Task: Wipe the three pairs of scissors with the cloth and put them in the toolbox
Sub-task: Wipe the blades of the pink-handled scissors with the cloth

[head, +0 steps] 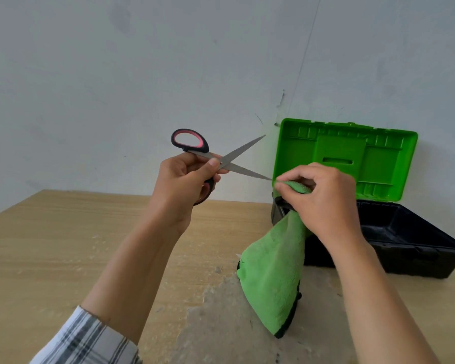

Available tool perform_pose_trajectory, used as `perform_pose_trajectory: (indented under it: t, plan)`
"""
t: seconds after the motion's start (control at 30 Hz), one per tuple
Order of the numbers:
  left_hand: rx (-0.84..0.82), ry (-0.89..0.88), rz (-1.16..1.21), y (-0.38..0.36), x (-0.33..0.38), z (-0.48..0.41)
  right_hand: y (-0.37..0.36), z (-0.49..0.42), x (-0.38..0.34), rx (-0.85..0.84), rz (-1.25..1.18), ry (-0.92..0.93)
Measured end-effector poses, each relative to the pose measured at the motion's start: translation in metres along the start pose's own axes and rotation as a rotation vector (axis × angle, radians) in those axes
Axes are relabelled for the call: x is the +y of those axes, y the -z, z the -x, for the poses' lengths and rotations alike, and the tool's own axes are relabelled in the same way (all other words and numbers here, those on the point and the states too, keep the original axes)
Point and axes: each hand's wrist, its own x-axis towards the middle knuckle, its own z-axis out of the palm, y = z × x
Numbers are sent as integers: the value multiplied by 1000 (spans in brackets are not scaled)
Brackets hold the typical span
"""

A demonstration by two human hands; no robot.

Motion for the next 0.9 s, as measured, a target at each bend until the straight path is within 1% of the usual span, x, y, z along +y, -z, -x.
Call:
perform_pose_trajectory:
  t: [0.07, 0.17, 0.3, 0.47, 0.6, 0.73, 0.9]
  plan:
    - [17, -16, -12, 1, 1, -1, 11, -2, 4, 19, -26, -51]
    - [13, -21, -31, -2, 2, 0, 23, -6, -5, 92, -152, -85]
    - [-6, -8, -69, -8, 0, 4, 15, -3, -30, 93, -243, 1]
    - [-41, -11, -76, -19, -2, 9, -9, 6, -41, 99, -190, 149]
    - [-50, 2, -71, -22, -4, 12, -19, 9, -40, 119, -138, 222]
    - [-49, -12, -65, -23, -6, 12, -23, 10, -39, 142, -92, 221]
    - [-32, -90, -84, -26, -8, 14, -24, 11, -41, 167, -139, 146]
